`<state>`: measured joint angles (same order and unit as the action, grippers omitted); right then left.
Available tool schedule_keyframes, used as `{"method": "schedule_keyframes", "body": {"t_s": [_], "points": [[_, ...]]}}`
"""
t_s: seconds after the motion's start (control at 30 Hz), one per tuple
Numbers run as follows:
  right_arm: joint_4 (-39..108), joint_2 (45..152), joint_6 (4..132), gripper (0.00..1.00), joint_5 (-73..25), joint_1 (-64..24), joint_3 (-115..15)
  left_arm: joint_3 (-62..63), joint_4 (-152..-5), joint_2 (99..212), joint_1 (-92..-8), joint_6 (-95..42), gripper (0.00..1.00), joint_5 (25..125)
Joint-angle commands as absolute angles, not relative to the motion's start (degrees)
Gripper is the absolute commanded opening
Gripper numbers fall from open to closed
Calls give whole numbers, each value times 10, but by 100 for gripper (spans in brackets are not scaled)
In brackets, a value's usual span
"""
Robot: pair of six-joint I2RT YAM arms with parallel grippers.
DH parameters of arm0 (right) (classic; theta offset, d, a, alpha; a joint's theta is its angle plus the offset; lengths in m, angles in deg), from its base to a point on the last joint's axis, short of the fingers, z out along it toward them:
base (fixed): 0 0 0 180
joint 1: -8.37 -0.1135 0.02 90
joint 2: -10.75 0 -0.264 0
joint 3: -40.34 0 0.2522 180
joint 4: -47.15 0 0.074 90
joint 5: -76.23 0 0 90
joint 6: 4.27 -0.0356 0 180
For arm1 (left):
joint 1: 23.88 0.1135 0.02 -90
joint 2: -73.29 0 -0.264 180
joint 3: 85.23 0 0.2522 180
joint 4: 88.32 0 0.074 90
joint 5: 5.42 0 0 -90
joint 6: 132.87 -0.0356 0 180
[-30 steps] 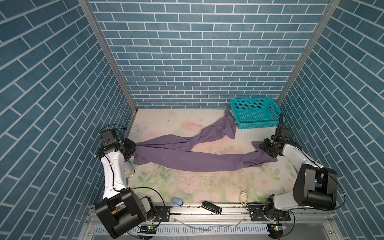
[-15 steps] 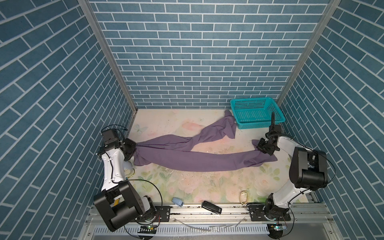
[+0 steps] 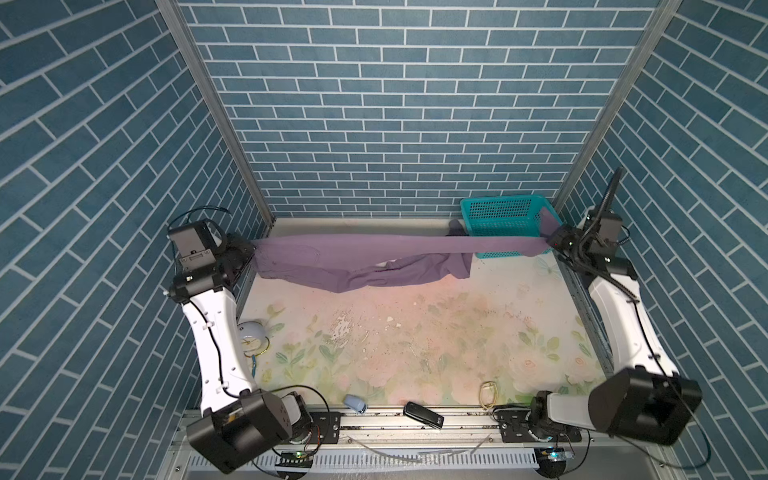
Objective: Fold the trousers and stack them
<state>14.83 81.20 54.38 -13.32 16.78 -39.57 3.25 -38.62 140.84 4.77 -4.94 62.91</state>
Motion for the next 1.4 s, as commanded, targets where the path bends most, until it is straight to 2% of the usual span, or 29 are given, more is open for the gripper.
{"method": "schedule_keyframes", "body": {"t_s": [0.0, 0.27, 0.47, 0.7, 0.73, 0.77, 0.83, 0.87, 0.9, 1.0, 1.17, 1.37], "points": [[175, 788, 505, 0, -45, 189, -258, -57, -405, 1401, 55, -45, 0, 681], [205, 743, 455, 0, -52, 215, -63, -193, -365, 1374, 65, -52, 0, 681], [162, 744, 498, 0, -39, 233, -72, -221, -297, 1311, 70, -72, 0, 680], [137, 704, 489, 0, -35, 246, -25, -275, -246, 1305, 80, -82, 0, 658], [128, 698, 488, 0, -35, 250, -23, -280, -240, 1303, 82, -80, 3, 652], [121, 690, 487, 2, -39, 251, -20, -289, -236, 1302, 87, -76, 8, 640], [111, 675, 483, 30, -48, 253, -15, -308, -238, 1292, 98, -67, 28, 603], [104, 666, 477, 41, -50, 255, -14, -313, -236, 1285, 102, -61, 32, 586], [97, 658, 473, 49, -52, 255, -12, -317, -233, 1277, 107, -57, 33, 574], [90, 636, 474, 61, -57, 257, -14, -322, -215, 1257, 109, -55, 34, 558], [64, 646, 532, 65, -49, 261, -73, -279, -156, 1234, 110, -93, 29, 571], [73, 717, 563, 63, -106, 263, -132, -249, -123, 1210, 109, -109, 23, 592]]}}
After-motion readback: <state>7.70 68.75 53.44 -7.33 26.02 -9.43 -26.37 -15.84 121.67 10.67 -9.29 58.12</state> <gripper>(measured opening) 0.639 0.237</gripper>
